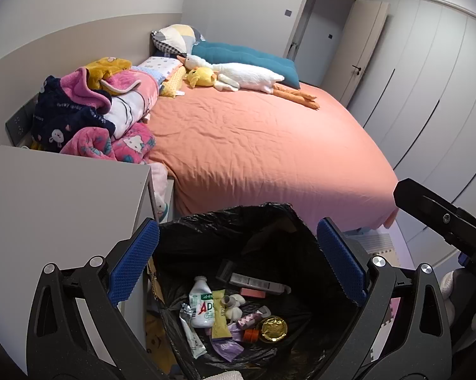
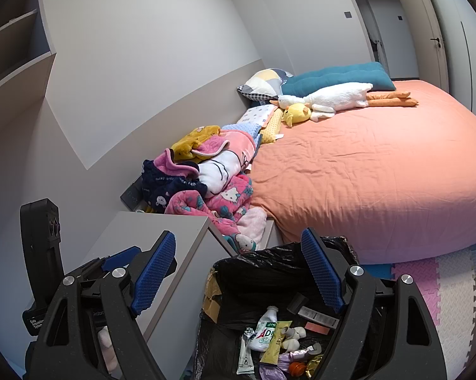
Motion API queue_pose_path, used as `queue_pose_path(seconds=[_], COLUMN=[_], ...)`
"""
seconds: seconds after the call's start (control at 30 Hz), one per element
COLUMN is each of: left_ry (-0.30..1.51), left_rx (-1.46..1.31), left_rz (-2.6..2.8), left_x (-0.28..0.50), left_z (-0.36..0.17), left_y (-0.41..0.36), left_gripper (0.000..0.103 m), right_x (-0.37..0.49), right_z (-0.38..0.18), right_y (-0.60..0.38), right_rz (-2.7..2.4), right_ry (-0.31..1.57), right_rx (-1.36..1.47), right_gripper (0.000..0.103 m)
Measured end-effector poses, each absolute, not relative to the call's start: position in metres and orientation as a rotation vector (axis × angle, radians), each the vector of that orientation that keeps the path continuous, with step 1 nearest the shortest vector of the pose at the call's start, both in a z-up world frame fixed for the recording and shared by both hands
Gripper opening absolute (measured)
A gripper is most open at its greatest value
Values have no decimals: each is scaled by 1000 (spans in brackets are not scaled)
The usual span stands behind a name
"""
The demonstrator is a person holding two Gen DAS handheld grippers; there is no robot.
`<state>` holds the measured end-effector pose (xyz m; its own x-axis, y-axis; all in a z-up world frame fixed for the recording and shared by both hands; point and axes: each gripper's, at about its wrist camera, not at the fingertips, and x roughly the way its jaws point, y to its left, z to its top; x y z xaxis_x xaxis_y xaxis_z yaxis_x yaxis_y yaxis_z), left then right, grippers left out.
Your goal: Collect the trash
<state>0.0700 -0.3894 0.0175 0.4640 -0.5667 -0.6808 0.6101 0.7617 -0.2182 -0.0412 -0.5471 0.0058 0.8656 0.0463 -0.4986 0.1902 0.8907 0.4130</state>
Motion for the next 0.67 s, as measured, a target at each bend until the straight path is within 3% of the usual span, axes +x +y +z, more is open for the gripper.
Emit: queue_pose_path(seconds=[0.67], left_ry=[813], left_rx=[83], left_rz=[-727], left_x=[79], left_z=[14], left_y=[-386], left_gripper=[96], right_x=[-40], right_z=[5], right_y=[-550], right_rz=[-77], right_ry=[525], right_rx=[469], right_gripper=[82])
